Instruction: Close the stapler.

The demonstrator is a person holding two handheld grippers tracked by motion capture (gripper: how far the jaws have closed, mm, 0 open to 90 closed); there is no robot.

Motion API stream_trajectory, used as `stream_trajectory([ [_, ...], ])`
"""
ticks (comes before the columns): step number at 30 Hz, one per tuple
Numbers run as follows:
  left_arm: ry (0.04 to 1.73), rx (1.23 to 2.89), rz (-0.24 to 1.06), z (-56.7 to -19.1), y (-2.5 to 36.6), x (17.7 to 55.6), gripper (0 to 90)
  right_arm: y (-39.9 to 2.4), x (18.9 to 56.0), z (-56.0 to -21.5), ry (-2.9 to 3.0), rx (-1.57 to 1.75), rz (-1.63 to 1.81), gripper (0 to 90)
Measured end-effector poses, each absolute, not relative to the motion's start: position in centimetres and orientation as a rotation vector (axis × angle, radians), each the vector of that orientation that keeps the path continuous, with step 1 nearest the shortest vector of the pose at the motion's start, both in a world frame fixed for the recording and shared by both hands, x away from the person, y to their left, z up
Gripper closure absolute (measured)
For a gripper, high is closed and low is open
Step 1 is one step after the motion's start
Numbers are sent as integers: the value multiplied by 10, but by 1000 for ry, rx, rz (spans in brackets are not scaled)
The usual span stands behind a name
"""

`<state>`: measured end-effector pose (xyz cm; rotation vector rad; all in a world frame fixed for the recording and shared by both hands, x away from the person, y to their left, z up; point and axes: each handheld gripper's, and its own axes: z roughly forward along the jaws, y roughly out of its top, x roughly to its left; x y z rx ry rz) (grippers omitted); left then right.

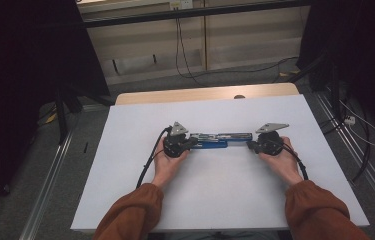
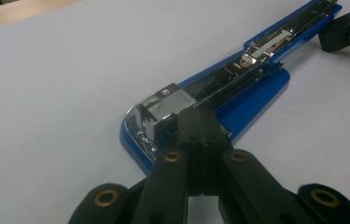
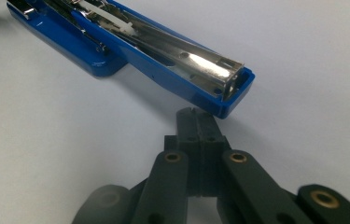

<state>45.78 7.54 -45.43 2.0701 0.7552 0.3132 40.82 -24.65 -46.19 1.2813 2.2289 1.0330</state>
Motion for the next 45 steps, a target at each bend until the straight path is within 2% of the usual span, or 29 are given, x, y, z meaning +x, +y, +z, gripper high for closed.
stream_trajectory([
  [45,757,2069,316,-455,74,455,900,-245,407,-458,2136,1254,1110,900],
])
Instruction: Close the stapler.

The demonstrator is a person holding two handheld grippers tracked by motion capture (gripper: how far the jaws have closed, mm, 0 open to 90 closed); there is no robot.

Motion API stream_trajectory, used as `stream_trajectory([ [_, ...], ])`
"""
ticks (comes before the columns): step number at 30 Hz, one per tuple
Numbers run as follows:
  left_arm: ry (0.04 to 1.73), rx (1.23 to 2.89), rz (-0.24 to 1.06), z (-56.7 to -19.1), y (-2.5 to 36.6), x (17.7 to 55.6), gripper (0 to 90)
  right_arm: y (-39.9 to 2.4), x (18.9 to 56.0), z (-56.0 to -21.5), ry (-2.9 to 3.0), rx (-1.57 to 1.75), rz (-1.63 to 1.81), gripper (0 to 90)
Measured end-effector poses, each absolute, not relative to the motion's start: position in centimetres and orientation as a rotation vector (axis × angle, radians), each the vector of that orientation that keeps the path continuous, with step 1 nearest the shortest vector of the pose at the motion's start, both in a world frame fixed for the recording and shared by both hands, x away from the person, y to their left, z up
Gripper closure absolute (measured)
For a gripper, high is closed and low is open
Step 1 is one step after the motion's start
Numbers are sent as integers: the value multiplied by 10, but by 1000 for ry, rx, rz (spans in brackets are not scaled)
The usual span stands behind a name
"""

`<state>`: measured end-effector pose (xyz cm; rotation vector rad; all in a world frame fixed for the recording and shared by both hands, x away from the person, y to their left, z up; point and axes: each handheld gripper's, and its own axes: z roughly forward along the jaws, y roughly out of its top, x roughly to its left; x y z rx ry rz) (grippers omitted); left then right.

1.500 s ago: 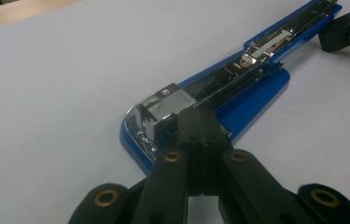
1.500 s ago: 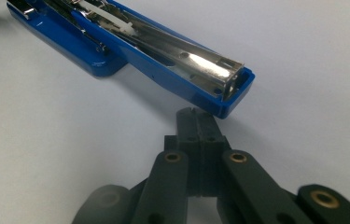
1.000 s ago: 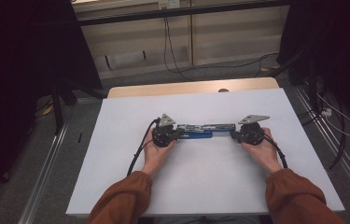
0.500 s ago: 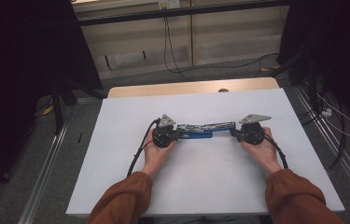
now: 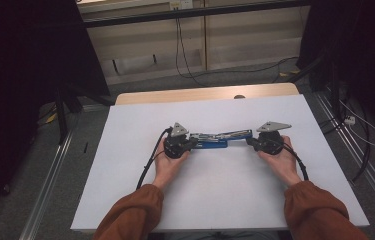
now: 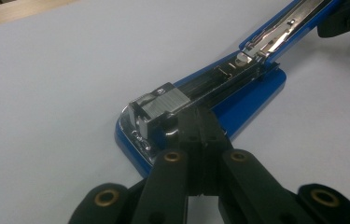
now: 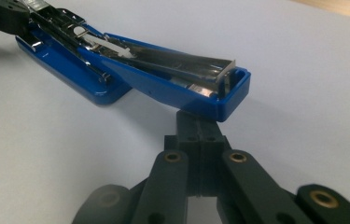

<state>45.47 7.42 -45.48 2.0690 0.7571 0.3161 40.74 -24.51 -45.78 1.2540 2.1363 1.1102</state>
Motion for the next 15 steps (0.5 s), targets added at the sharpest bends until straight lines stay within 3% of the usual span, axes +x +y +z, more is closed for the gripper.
stream_trajectory([
  [15,759,2059,316,-455,75,455,900,-243,407,-455,2115,1211,1173,900],
])
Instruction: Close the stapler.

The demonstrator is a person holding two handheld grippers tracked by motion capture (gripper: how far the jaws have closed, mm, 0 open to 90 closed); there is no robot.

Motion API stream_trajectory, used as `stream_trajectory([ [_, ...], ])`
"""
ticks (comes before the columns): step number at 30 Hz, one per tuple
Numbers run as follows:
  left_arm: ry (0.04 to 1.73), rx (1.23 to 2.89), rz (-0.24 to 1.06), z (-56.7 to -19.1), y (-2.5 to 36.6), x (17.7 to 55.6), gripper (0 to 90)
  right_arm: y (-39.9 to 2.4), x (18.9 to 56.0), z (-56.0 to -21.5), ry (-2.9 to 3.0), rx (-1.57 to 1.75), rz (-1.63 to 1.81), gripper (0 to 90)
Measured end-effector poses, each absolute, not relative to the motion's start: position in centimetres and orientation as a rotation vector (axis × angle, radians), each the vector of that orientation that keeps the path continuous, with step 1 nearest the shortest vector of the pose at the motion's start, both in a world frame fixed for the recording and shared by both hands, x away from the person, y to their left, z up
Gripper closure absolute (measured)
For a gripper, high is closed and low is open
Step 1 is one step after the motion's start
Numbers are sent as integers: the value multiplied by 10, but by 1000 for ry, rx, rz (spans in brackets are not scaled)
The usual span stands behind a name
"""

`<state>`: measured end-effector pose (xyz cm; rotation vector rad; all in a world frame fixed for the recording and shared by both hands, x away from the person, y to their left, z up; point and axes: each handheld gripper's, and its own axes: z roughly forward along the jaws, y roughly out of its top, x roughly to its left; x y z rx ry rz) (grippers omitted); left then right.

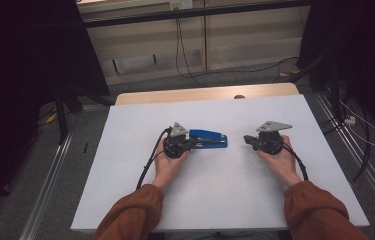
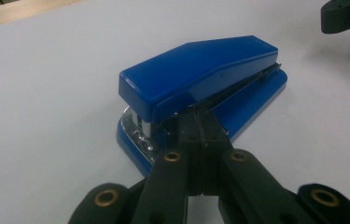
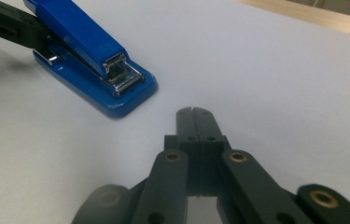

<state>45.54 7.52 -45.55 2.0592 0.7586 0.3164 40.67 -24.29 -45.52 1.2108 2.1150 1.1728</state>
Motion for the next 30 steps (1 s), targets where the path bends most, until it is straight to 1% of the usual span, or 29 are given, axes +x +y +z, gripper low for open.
stream_trajectory([
  [5,761,2059,317,-455,75,455,900,-242,406,-453,2103,1198,1220,900],
  [9,766,2058,307,-455,75,454,900,-242,405,-452,2092,1194,1240,856],
  [11,766,2059,296,-455,76,454,887,-242,405,-452,2089,1192,1248,844],
  [13,752,2067,310,-454,76,453,865,-242,404,-451,2083,1188,1265,818],
  [14,754,2065,296,-454,76,452,862,-242,404,-450,2079,1189,1268,803],
  [17,762,2040,276,-451,75,448,841,-242,403,-449,2072,1191,1286,750],
  [22,760,2034,279,-448,78,445,803,-241,400,-447,2052,1204,1306,581],
  [25,774,2022,292,-447,82,445,776,-241,400,-447,2063,1210,1311,522],
  [28,783,2005,327,-447,85,443,721,-242,400,-446,2057,1231,1316,432],
  [30,790,1996,343,-446,86,440,659,-244,399,-447,2051,1244,1316,378],
])
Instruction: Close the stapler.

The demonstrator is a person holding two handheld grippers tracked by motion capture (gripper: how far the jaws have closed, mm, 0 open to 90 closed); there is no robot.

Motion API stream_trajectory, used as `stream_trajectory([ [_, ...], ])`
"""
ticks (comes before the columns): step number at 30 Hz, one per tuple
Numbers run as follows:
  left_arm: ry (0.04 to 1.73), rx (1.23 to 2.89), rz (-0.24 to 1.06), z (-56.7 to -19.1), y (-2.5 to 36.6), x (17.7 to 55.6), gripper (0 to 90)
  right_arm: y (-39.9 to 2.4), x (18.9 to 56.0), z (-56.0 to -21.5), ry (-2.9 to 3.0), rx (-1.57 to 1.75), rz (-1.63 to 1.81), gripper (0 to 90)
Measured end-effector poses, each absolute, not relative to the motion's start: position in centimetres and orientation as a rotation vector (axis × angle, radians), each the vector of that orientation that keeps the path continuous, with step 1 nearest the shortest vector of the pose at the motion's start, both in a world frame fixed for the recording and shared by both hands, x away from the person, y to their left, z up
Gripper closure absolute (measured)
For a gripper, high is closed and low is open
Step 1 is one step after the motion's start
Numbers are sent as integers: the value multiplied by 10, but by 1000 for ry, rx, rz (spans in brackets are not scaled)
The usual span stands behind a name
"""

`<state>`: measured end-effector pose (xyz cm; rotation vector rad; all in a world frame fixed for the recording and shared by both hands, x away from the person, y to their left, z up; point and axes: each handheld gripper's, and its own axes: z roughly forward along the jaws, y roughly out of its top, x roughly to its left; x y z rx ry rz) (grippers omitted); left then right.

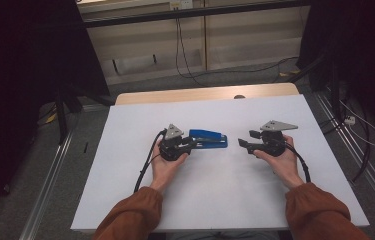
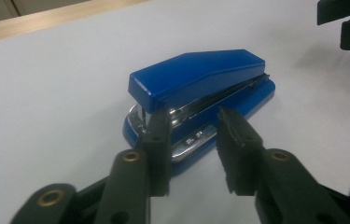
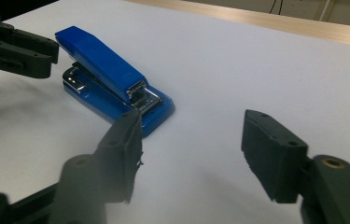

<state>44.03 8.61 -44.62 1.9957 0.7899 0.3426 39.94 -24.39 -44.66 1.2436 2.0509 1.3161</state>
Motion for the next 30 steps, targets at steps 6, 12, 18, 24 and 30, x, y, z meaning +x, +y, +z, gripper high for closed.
stream_trajectory([
  [6,811,1984,365,-445,88,439,470,-247,399,-444,2008,1252,1327,215],
  [12,830,1994,358,-445,91,438,282,-244,397,-442,1981,1243,1330,73],
  [18,829,1996,398,-442,96,438,91,-242,394,-441,1965,1245,1340,39],
  [24,818,1972,386,-440,100,433,44,-241,389,-442,1964,1250,1352,32],
  [30,800,1956,367,-433,103,428,44,-240,384,-441,1962,1241,1324,35],
])
